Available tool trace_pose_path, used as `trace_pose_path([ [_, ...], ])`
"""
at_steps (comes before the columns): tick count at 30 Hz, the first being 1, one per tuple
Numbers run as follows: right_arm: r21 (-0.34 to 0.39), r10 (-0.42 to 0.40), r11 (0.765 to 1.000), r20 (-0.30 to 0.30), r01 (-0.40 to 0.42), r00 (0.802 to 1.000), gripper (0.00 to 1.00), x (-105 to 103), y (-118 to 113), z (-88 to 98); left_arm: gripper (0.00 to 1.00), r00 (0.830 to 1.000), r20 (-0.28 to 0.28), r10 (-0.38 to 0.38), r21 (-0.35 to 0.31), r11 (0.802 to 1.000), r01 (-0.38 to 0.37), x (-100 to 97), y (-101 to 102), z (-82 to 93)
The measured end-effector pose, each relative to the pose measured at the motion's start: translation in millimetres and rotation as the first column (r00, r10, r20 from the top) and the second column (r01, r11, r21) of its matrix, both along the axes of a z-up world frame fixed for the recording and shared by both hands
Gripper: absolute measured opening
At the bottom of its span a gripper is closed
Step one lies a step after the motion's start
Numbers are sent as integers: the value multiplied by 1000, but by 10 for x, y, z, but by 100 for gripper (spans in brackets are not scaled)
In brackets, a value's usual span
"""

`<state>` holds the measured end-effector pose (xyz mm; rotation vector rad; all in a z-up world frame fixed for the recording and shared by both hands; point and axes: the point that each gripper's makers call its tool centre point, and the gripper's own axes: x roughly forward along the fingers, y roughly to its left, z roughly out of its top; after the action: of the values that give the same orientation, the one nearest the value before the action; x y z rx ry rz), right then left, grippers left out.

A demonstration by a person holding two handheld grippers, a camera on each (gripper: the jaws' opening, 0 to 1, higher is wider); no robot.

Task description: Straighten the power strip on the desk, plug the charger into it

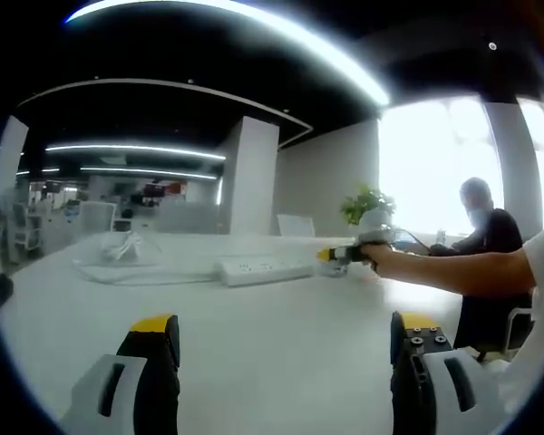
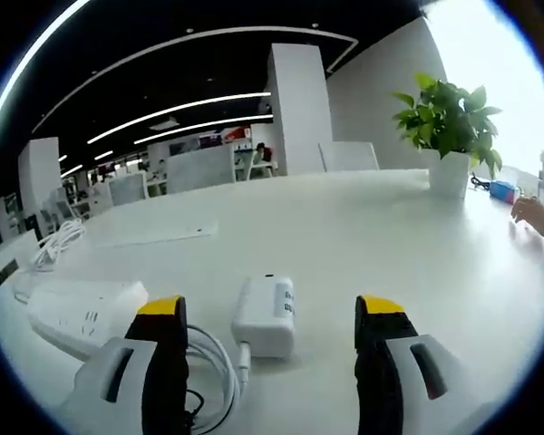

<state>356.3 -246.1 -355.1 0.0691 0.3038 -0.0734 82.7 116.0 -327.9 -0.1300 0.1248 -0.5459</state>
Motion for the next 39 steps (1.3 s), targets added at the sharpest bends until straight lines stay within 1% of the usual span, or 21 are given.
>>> trace_pose_path([
  [6, 20, 13, 1000, -8, -13, 1000, 67, 0, 27, -26, 99, 1000, 0, -1, 2, 1000, 1, 1, -2, 2],
  [10, 31, 18, 999, -16, -18, 1000, 65, 32, 7, -46, 99, 1000, 1, -1, 2, 1000, 1, 0, -3, 2],
  [13, 46, 31, 999, -19, -30, 999, 60, 15, 38, -53, 99, 1000, 0, 2, 0, 1000, -2, 0, 5, 0],
  [19, 42, 54, 998, -15, -54, 998, 52, 41, 64, -55, 99, 1000, -2, 3, 0, 1000, -3, -2, 13, -6],
  [24, 23, 80, 997, -2, -80, 997, 38, 54, 103, -32, 99, 1000, -3, 9, -2, 1000, -9, -2, 36, -14],
  [26, 7, 91, 996, 2, -91, 996, 35, 67, 112, -19, 99, 1000, -6, 11, -2, 1000, -11, -2, 46, -26],
  [39, -25, 120, 993, 3, -120, 993, 32, 77, 100, -23, 99, 1000, -12, 13, -1, 1000, -13, 4, 52, -55],
])
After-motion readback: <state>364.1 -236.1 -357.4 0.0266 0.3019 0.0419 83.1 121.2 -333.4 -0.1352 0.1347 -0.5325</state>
